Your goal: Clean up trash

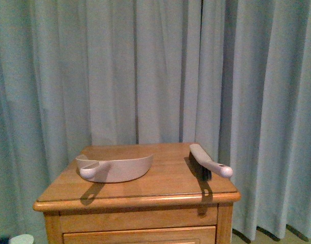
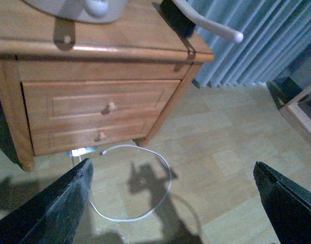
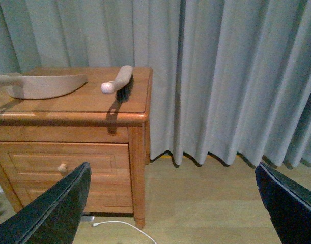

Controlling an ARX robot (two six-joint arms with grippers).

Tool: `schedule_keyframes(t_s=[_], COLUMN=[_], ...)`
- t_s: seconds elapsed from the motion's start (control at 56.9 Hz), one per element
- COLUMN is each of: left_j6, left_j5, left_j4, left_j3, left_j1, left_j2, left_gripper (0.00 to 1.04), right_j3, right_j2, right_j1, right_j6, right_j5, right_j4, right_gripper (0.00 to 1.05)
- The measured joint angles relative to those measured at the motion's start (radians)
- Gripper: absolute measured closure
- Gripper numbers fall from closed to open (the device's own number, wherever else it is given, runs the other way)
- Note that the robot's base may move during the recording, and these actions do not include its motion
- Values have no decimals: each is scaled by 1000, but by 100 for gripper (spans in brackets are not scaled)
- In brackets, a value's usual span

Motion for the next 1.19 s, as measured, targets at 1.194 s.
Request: schedule_keyframes(t_s=[1.194], left_j6=[342], left_j5=[-584], left_j4=[-467], left_j3=[1238], left_j1=[-167], left_j2=[1065], left_gripper=[8], right_j3=[0], right_j2=[0], right_j1=[0], right_j6=[0], right_j5=[0], right_j4=[0], right_gripper=[7])
